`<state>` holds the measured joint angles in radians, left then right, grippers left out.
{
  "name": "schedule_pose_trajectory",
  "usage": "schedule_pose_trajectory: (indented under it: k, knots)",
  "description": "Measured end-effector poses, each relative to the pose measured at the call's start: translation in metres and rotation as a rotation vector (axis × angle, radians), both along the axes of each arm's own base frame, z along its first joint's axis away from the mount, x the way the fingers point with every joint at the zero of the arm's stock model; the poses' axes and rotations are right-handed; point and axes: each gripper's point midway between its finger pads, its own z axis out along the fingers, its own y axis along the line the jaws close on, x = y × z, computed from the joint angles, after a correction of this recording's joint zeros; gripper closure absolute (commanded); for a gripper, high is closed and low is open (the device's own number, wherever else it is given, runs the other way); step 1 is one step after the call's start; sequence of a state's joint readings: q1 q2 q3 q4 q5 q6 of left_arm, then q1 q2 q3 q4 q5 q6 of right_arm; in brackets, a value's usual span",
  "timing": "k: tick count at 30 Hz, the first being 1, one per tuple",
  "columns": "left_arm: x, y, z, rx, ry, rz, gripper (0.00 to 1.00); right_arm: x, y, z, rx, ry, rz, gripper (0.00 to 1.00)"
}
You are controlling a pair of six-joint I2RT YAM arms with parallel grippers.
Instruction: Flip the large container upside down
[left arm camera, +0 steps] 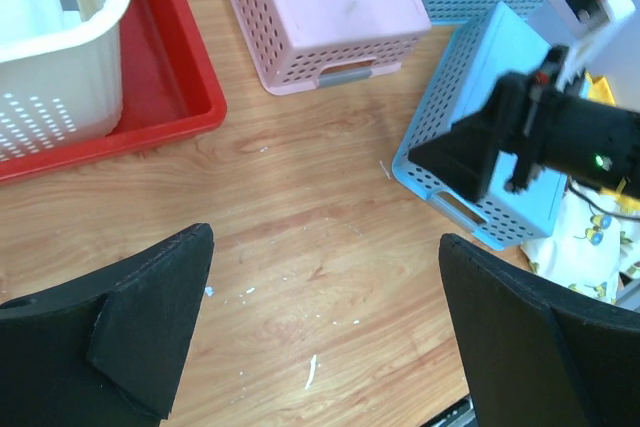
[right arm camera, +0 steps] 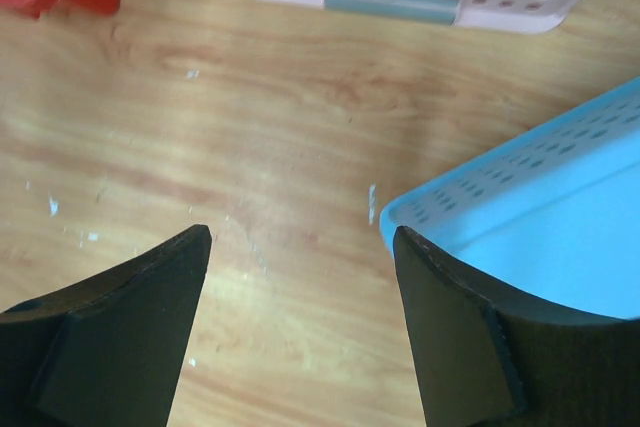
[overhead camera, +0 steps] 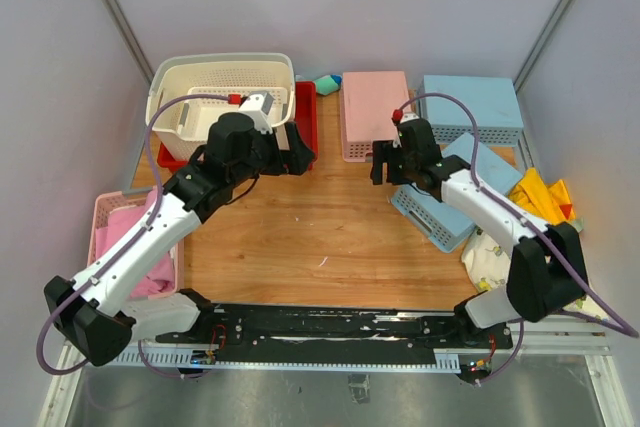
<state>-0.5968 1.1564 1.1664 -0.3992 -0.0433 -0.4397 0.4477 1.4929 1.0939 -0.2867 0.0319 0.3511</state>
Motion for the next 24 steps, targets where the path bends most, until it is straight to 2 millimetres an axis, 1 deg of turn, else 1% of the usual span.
schedule_pose_trajectory:
  k: [1,3,5,7,9,11,13,15,17,18,22,24]
  knots:
    - [0.000,0.002,0.001,0.002,-0.006,0.007,0.01,-0.009,0.002,0.003,0.011,-0.009,0.021,0.24]
    - [0.000,0.004,0.005,-0.001,-0.019,0.019,0.01,-0.024,0.003,-0.002,0.018,0.003,0.050,0.24]
    - [0.000,0.006,0.008,-0.010,-0.035,0.025,0.01,-0.041,0.002,-0.022,0.001,0.052,0.072,0.24]
    - [-0.002,0.007,0.009,-0.023,-0.048,0.025,0.01,-0.058,-0.003,-0.046,-0.030,0.119,0.082,0.23]
    - [-0.002,0.006,0.007,-0.033,-0.052,0.024,0.01,-0.067,-0.010,-0.060,-0.067,0.170,0.072,0.23]
    - [-0.001,0.004,0.004,-0.041,-0.048,0.022,0.01,-0.064,-0.018,-0.068,-0.114,0.185,0.040,0.22]
    - [0.000,0.002,0.001,-0.042,-0.040,0.017,0.01,-0.052,-0.023,-0.067,-0.161,0.182,0.001,0.22]
    - [0.001,0.000,-0.002,-0.044,-0.033,0.014,0.01,-0.029,-0.023,-0.061,-0.195,0.154,-0.035,0.22]
    - [0.001,-0.001,-0.003,-0.045,-0.028,0.015,0.01,0.003,-0.022,-0.052,-0.214,0.119,-0.083,0.22]
    - [0.001,-0.001,-0.003,-0.046,-0.026,0.016,0.01,0.022,-0.021,-0.048,-0.221,0.097,-0.110,0.22]
    - [0.001,0.000,-0.002,-0.047,-0.030,0.021,0.01,0.060,-0.030,-0.045,-0.212,0.087,-0.184,0.23]
    - [0.001,0.002,-0.001,-0.043,-0.038,0.027,0.01,0.067,-0.031,-0.045,-0.192,0.089,-0.195,0.23]
